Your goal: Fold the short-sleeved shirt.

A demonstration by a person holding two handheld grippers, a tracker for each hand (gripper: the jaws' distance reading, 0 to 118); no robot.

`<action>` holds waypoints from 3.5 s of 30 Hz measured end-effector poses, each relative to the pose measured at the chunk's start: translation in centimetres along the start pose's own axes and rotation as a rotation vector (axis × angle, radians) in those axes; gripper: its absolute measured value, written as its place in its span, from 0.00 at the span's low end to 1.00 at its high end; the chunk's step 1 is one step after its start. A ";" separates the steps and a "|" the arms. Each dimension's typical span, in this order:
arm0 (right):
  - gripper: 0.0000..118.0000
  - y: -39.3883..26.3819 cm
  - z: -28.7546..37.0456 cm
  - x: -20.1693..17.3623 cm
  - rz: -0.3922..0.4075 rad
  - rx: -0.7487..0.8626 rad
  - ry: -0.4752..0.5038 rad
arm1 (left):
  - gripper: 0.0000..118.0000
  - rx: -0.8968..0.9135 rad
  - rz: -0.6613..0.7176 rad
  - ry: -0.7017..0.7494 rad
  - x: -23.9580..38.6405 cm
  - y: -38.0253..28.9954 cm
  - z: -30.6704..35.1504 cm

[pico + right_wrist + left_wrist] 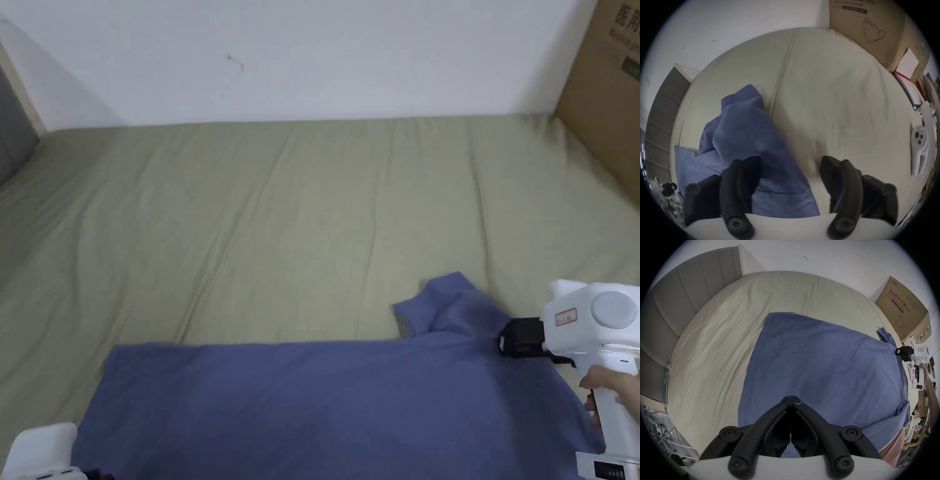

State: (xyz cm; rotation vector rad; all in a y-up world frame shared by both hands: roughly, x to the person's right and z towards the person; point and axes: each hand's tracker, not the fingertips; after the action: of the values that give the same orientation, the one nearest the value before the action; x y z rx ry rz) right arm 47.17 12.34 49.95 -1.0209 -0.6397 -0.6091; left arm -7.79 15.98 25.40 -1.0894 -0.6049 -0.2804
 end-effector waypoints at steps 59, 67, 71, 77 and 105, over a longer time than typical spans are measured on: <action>0.02 -13.0 18.0 -0.1 0.165 0.170 0.070 | 0.02 0.123 -0.099 -0.064 -3.5 2.6 7.2; 0.02 -26.5 19.5 2.0 0.097 0.034 0.073 | 0.02 0.014 -0.048 -0.060 -5.9 -7.5 7.9; 0.02 -30.7 18.4 3.4 0.001 -0.010 0.079 | 0.02 -0.010 -0.029 -0.055 -6.0 -10.2 7.3; 0.70 -31.0 18.7 2.3 0.047 0.025 -0.051 | 0.75 0.018 0.004 -0.004 -6.8 -10.4 7.8; 0.00 -28.0 14.4 -16.8 0.311 0.136 0.085 | 0.98 0.022 0.572 -0.405 -14.4 -13.6 4.4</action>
State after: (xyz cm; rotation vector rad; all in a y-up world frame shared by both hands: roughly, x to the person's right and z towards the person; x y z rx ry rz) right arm 13.01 17.00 59.08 -0.9376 -0.4293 -0.3292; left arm -27.57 12.71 28.45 -1.2590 -0.6216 0.4512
